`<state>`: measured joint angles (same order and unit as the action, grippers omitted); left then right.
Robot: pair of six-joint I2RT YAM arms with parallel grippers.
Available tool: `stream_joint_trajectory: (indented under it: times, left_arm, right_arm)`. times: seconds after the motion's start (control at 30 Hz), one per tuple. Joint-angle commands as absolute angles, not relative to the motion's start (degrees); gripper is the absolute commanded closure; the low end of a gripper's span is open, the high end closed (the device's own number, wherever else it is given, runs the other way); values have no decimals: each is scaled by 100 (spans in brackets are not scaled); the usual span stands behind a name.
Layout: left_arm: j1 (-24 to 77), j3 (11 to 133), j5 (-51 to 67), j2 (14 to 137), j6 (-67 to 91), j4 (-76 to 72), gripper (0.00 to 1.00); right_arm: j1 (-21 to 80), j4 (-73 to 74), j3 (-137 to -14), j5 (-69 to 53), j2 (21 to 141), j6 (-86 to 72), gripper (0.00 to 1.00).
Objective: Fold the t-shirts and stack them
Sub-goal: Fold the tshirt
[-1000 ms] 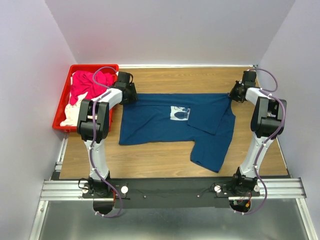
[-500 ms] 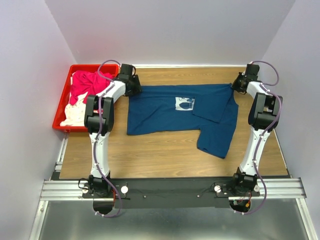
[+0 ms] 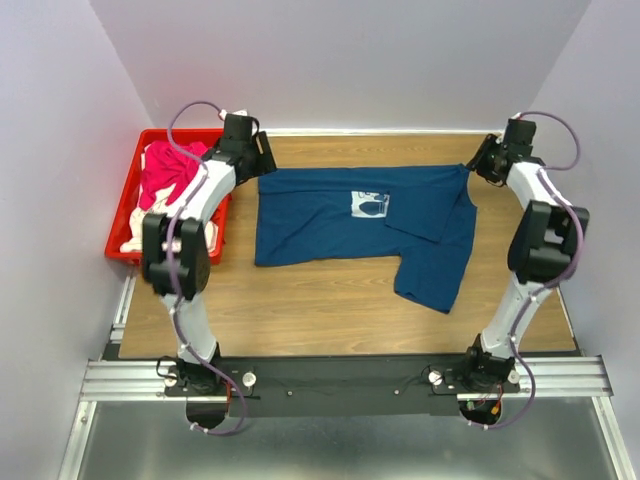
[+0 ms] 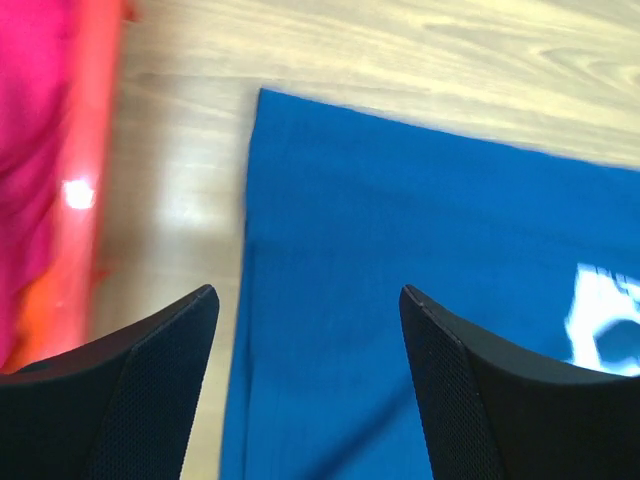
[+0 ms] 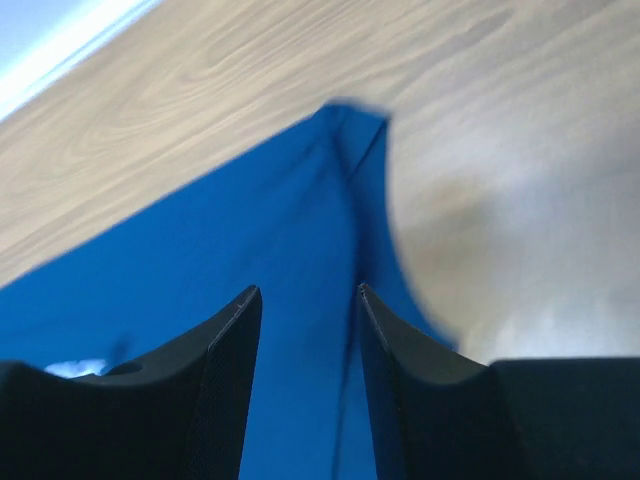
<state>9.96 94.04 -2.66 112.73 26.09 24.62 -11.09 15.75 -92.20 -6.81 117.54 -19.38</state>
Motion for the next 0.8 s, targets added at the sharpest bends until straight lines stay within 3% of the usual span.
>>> stream_joint_trajectory:
  times: [0.0, 0.13, 0.33, 0.57, 0.77]
  left_arm:
    - [1396, 8186, -1044, 9804, 2566, 2540, 19]
    - [1757, 6614, -1256, 9028, 2689, 2531, 24]
    - [1881, 5407, -1169, 8482, 3040, 2084, 33]
    - [1881, 5291, -1011, 8701, 3155, 1697, 33]
    - [1802, 4932, -827, 9087, 3269, 1521, 36]
  right_arm:
    - [-714, 1740, -8343, -808, 10463, -2065, 49]
    - [-19, 1723, -7105, -914, 9652, -2039, 50]
    - [1597, 1600, -6276, -1063, 9378, -2039, 50]
    - [1925, 1310, -5476, -1415, 9641, -2179, 52]
    - [1890, 1292, -5195, -968, 9966, -2320, 55]
